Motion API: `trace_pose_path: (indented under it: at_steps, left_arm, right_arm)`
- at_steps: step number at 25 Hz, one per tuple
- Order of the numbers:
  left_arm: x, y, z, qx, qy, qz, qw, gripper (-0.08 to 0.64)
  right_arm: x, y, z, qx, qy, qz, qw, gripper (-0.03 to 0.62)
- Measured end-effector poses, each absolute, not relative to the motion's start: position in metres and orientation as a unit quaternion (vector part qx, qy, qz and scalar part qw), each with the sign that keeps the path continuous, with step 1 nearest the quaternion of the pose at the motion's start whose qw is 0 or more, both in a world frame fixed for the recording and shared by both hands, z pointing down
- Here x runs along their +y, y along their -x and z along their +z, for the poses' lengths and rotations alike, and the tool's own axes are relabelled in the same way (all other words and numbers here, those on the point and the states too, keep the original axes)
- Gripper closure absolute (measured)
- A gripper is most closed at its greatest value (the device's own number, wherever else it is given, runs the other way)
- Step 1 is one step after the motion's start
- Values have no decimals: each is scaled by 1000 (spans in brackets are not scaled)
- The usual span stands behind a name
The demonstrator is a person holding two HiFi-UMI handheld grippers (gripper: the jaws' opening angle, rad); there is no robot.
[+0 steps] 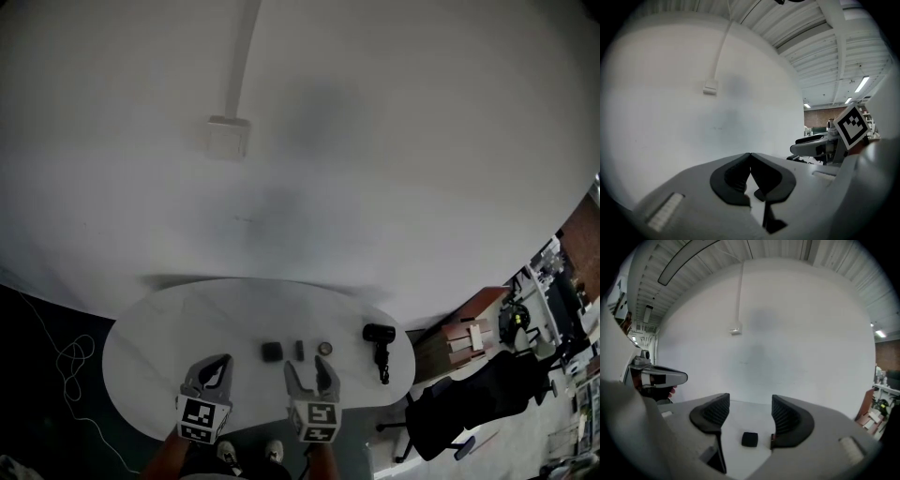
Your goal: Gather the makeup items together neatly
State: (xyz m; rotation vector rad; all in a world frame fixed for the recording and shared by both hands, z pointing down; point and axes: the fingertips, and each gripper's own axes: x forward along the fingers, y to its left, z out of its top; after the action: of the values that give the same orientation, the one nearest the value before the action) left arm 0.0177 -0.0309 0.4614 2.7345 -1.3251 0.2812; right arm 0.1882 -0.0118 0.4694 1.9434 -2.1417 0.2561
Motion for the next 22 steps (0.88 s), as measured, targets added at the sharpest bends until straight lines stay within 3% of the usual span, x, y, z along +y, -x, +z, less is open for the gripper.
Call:
trace_pose_path:
  at_steps: [8,22]
  left_arm:
    - [1,-41,436,-428,-900,83,16,549]
    - [100,-101,425,-438,-895,86,9,549]
  right_arm:
    - [32,-227,443,-721,-684,51,100,480]
    - [134,-282,434,-730,-674,42,105,557]
